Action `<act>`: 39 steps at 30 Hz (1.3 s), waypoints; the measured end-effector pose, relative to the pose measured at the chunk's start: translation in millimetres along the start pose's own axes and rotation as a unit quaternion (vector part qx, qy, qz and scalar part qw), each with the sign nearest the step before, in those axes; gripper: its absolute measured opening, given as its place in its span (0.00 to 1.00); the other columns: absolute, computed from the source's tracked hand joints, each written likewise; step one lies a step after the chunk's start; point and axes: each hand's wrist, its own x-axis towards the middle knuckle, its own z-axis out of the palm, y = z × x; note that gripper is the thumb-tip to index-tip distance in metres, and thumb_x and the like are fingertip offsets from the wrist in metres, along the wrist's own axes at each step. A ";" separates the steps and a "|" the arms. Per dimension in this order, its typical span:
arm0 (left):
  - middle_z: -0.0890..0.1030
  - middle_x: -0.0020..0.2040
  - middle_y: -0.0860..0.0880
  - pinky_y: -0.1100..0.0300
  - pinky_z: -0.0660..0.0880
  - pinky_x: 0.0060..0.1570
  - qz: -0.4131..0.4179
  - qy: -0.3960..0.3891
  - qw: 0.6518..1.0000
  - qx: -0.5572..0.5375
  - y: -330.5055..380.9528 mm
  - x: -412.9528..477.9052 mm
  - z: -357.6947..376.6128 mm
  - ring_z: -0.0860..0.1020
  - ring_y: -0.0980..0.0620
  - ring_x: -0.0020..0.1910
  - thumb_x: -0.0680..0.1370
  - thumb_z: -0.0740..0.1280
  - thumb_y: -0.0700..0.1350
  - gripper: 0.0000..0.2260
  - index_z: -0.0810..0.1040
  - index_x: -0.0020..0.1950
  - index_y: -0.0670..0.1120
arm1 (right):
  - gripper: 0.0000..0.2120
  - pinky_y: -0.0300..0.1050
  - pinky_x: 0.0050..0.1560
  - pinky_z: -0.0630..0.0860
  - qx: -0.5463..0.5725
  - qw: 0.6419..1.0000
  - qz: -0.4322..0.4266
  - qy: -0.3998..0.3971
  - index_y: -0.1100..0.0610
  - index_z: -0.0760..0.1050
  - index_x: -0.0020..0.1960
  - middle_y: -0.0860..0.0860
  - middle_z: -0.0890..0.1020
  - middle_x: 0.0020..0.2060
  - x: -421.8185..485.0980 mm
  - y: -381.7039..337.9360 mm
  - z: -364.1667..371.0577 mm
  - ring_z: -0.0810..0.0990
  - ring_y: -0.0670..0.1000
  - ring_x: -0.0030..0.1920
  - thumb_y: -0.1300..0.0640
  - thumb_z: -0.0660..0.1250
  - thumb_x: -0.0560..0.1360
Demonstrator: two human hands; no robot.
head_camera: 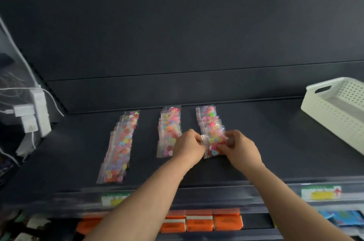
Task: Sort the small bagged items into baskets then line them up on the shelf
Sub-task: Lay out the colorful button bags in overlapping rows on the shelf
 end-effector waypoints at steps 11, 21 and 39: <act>0.81 0.50 0.53 0.53 0.81 0.44 -0.029 0.029 0.997 0.063 16.1 13.8 18.5 0.80 0.53 0.47 0.75 0.72 0.48 0.14 0.73 0.57 0.52 | 0.24 0.46 0.55 0.73 -0.080 0.993 -0.083 -0.036 0.53 0.68 0.68 0.51 0.76 0.57 26.5 14.9 -2.1 0.73 0.53 0.59 0.49 0.67 0.75; 0.81 0.55 0.53 0.56 0.77 0.50 -0.023 0.063 0.996 0.062 16.7 4.2 3.5 0.79 0.53 0.53 0.77 0.70 0.49 0.18 0.72 0.64 0.49 | 0.26 0.47 0.56 0.73 -0.187 0.973 -0.133 0.009 0.51 0.64 0.71 0.50 0.71 0.62 19.9 4.1 -6.0 0.69 0.52 0.63 0.45 0.64 0.76; 0.75 0.64 0.49 0.53 0.72 0.58 -0.124 0.175 0.964 0.155 -155.3 -70.1 -151.9 0.72 0.46 0.64 0.71 0.75 0.54 0.29 0.68 0.68 0.47 | 0.18 0.45 0.51 0.78 -0.110 0.964 -0.201 -0.133 0.49 0.72 0.65 0.45 0.81 0.53 -68.4 -118.2 132.6 0.79 0.49 0.53 0.51 0.66 0.76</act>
